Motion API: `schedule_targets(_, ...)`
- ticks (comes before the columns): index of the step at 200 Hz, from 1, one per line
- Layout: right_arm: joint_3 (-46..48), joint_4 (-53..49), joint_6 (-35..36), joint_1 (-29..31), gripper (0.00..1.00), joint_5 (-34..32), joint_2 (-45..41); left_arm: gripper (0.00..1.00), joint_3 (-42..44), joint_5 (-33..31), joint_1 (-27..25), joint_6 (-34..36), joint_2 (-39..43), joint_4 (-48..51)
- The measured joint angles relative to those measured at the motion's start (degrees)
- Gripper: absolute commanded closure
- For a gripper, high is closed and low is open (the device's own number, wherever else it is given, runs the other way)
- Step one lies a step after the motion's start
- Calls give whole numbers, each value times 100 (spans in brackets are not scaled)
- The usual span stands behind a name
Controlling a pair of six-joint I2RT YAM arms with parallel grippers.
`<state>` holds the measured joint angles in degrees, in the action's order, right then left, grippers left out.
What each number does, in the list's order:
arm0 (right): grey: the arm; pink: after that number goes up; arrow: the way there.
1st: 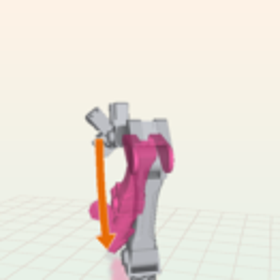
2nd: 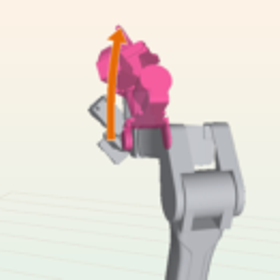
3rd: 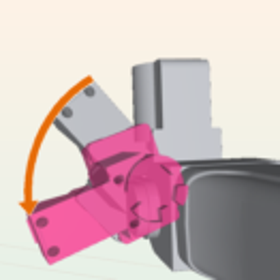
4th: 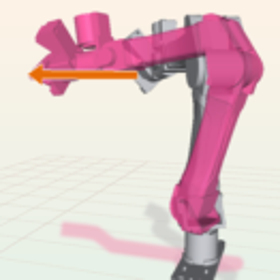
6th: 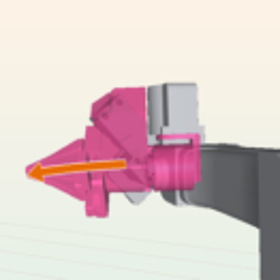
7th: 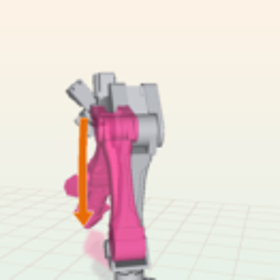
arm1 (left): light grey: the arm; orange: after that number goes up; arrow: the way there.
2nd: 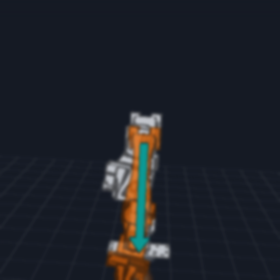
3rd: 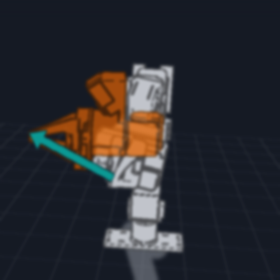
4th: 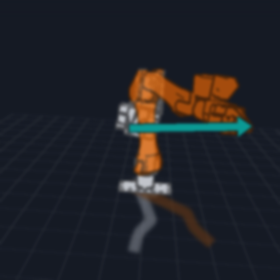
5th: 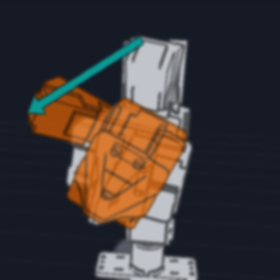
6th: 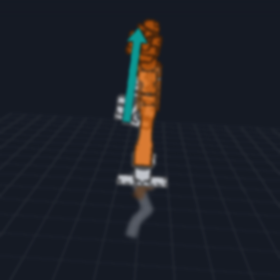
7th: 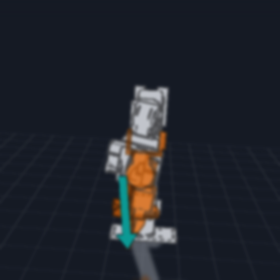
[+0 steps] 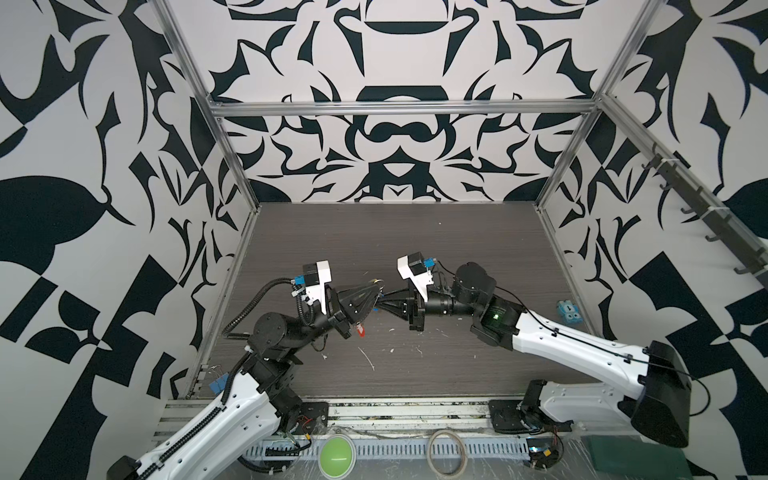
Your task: Remove the keys from the keyring
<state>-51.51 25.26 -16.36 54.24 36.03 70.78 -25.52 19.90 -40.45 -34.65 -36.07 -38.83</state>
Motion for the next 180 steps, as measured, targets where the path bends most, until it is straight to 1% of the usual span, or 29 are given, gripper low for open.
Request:
schedule_targets(27,-227,39,-55,-94,100,168,133,100,2,0,66,-181,-245,-629)
schedule_targets(49,-238,120,-114,-96,100,262,105,100,2,83,68,-280,-275,-855)
schedule_targets(90,-195,103,-173,-72,100,387,-35,100,2,208,44,-350,-181,-876)
schedule_targets(141,-17,-87,-136,15,100,376,-310,100,0,380,-9,-299,44,-522)
schedule_targets(151,-17,-114,-136,17,92,376,-310,100,-4,409,-7,-299,24,-496)
schedule_targets(167,-17,-216,-142,17,75,374,-308,100,-22,466,-9,-299,-9,-459)
schedule_targets(180,-15,-389,-72,37,67,400,-310,100,-52,444,-2,-293,-33,-442)
